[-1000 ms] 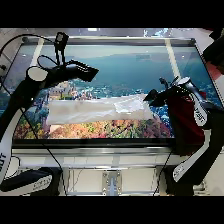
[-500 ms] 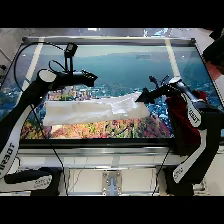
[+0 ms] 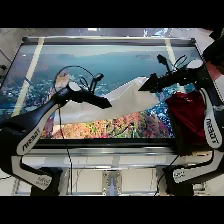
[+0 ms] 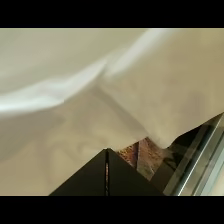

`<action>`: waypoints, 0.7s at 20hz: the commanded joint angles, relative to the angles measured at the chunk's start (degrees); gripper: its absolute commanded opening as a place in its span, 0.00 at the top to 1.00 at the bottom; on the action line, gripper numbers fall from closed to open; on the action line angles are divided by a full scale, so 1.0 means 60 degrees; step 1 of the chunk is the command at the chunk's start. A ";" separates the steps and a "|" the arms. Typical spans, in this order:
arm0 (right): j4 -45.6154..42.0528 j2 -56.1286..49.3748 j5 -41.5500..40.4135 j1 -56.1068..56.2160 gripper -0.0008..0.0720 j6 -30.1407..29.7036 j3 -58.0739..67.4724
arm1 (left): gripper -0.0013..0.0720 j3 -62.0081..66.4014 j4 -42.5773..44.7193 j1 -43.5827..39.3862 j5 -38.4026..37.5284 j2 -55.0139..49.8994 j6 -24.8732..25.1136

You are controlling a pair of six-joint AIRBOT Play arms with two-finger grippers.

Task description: Fold the shirts.

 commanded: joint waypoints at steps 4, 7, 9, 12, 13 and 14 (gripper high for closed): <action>-0.1089 0.1490 0.0433 -0.0226 0.98 0.1271 0.0080 | 0.97 0.0000 -0.0007 -0.1774 0.1861 -0.0688 -0.0703; -0.1067 0.1541 0.0375 0.0135 0.98 0.1439 0.0084 | 0.97 0.0040 -0.0011 -0.1647 0.2871 -0.0594 -0.1271; -0.1067 0.1534 -0.0222 0.0656 0.98 0.1665 0.0080 | 0.97 0.0040 0.0160 -0.1089 0.2594 -0.0266 -0.1268; -0.1064 0.1450 -0.1778 0.1963 0.98 0.1810 0.0080 | 0.97 0.0040 0.1774 0.0113 0.1989 0.0780 -0.1388; -0.1071 0.1381 -0.2357 0.2539 0.98 0.1851 0.0080 | 0.97 0.0040 0.2506 0.0572 0.1781 0.1184 -0.1668; -0.1064 0.1290 -0.2958 0.3133 0.98 0.1905 0.0080 | 0.97 0.0040 0.3311 0.1089 0.1577 0.1628 -0.2011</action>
